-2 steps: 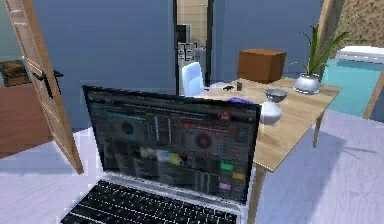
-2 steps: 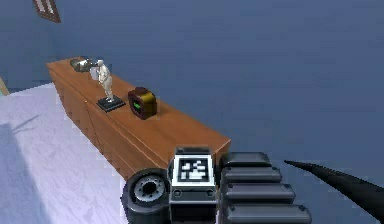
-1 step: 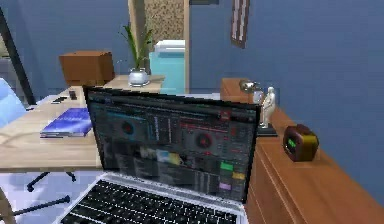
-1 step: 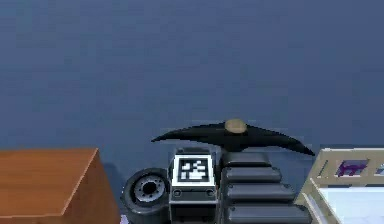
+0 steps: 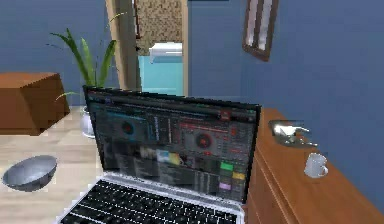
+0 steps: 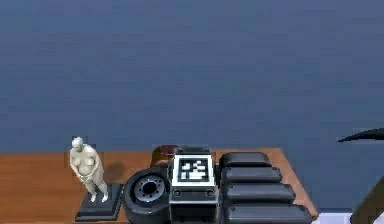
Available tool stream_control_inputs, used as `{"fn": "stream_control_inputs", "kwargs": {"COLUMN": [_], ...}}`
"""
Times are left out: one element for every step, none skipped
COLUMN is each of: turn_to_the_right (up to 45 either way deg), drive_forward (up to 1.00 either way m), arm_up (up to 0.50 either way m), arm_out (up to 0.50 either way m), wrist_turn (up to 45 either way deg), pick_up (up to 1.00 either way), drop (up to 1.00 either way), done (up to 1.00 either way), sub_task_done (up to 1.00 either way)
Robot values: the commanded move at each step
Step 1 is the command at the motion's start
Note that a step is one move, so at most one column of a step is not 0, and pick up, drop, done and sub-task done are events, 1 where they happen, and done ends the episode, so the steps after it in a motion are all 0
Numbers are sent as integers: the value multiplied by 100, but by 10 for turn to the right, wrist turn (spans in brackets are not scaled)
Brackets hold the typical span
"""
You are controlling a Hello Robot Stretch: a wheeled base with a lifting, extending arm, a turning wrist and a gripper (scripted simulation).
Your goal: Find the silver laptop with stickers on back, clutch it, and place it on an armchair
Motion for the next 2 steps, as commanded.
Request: {"fn": "stream_control_inputs", "kwargs": {"turn_to_the_right": [0, 30], "drive_forward": [100, 0], "arm_up": [0, 0], "arm_out": [0, 0], "wrist_turn": [0, 0], "pick_up": [0, 0], "drop": [0, 0], "done": [0, 0], "sub_task_done": [0, 0]}}
